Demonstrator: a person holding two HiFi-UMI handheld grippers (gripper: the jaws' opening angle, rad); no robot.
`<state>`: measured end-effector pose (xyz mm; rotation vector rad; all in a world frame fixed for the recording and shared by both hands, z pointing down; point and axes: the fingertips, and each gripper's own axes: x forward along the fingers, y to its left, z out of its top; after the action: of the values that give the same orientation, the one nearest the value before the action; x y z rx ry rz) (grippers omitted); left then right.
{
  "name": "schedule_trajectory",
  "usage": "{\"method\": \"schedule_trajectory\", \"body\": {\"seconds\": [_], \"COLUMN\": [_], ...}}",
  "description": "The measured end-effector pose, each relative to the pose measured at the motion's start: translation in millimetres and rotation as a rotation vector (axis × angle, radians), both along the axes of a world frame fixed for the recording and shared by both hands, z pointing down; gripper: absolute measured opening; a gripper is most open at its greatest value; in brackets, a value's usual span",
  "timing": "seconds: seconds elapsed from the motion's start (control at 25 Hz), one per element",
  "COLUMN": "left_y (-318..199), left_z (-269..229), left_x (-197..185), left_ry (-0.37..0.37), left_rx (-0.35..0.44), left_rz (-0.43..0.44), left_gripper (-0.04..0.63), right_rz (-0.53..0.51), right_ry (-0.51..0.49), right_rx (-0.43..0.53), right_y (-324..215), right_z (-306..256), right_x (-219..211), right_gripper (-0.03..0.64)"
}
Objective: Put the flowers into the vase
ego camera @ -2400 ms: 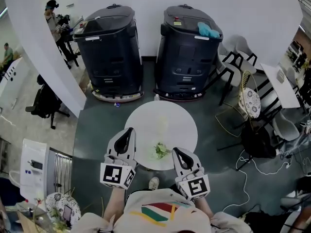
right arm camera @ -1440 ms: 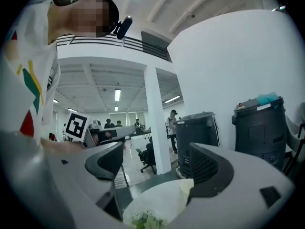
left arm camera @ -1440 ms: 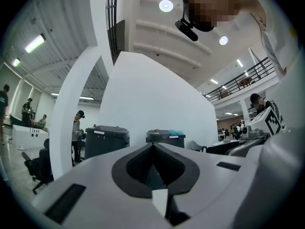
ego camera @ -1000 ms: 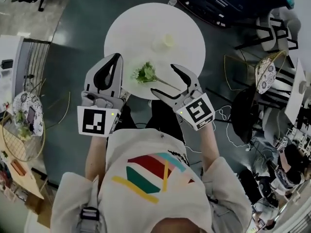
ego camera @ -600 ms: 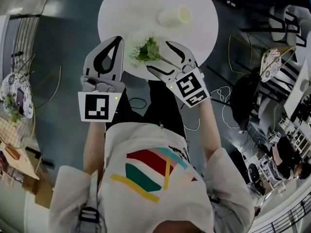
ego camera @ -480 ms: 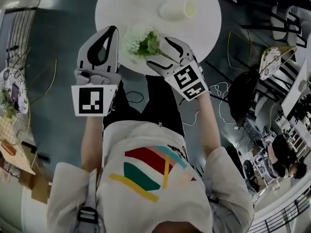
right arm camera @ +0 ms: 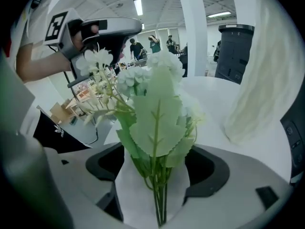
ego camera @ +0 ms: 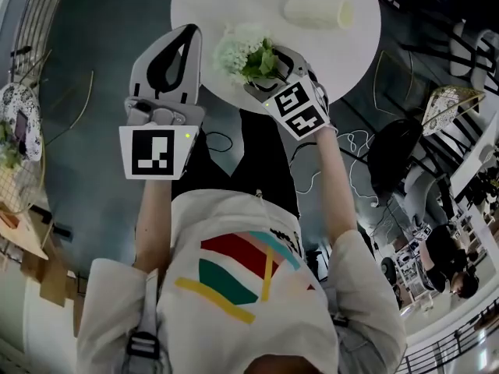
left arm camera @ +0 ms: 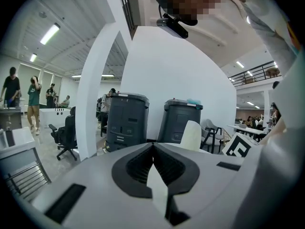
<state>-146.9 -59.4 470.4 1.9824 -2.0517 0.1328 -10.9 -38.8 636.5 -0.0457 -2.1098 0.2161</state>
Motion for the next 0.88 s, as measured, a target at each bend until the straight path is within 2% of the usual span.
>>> {"method": "schedule_trajectory", "body": {"seconds": [0.12, 0.16, 0.24, 0.28, 0.4, 0.64, 0.76, 0.88], "left_y": [5, 5, 5, 5, 7, 13, 15, 17], "left_z": [4, 5, 4, 3, 1, 0, -3, -12], "left_x": [-4, -5, -9, -10, -12, -22, -23, -26], "left_ry": [0.003, 0.004, 0.007, 0.007, 0.005, -0.002, -0.008, -0.017], "left_rx": [-0.019, -0.024, -0.024, -0.02, -0.016, -0.013, -0.017, -0.006], "left_rz": [0.004, 0.0, -0.013, -0.017, -0.024, -0.025, -0.025, -0.027], "left_gripper": [0.006, 0.006, 0.006, 0.007, 0.006, 0.006, 0.006, 0.006], "right_rz": [0.004, 0.016, 0.043, 0.053, 0.067, 0.077, 0.105, 0.157], "right_ry": [0.035, 0.04, 0.054, 0.065, 0.087, 0.092, 0.075, 0.016], "right_rx": [0.04, 0.058, 0.093, 0.101, 0.103, 0.111, 0.106, 0.084], "right_y": [-2, -5, -11, -13, -16, -17, -19, -19], "right_z": [3, 3, 3, 3, 2, 3, 1, -13], "right_x": [-3, -3, -2, -1, 1, -6, -9, -18], "right_gripper": [0.399, 0.384, 0.307, 0.305, 0.293, 0.193, 0.167, 0.16]}}
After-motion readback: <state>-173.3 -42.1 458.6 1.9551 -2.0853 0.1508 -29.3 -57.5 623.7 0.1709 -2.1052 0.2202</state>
